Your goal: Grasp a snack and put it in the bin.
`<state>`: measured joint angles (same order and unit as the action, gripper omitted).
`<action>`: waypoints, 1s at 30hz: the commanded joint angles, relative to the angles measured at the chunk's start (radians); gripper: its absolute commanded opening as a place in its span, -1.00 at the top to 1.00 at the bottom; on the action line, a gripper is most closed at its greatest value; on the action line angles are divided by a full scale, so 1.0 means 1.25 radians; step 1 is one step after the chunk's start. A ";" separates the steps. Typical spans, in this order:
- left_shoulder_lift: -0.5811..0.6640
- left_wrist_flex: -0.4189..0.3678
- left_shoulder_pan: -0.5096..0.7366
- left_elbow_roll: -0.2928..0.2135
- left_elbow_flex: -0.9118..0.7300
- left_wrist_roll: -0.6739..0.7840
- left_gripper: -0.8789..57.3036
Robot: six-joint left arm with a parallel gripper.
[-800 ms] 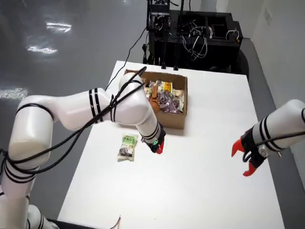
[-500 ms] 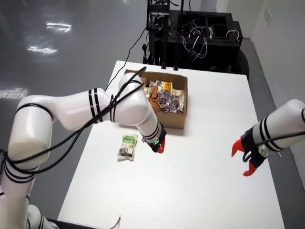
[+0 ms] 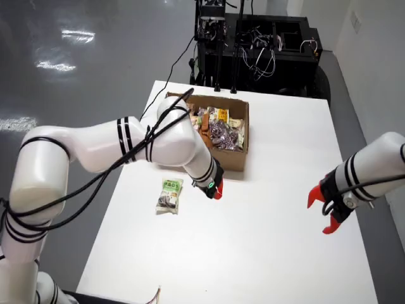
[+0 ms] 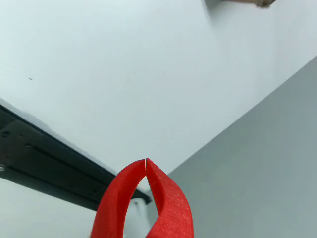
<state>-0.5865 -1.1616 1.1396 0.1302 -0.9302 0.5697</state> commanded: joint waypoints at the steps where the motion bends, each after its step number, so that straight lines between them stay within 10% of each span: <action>1: 0.002 0.017 -0.018 0.023 -0.002 0.104 0.97; 30: -0.043 -0.072 -0.198 0.195 -0.023 0.801 -0.42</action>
<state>-0.6275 -1.2445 0.9005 0.3758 -0.9459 1.5807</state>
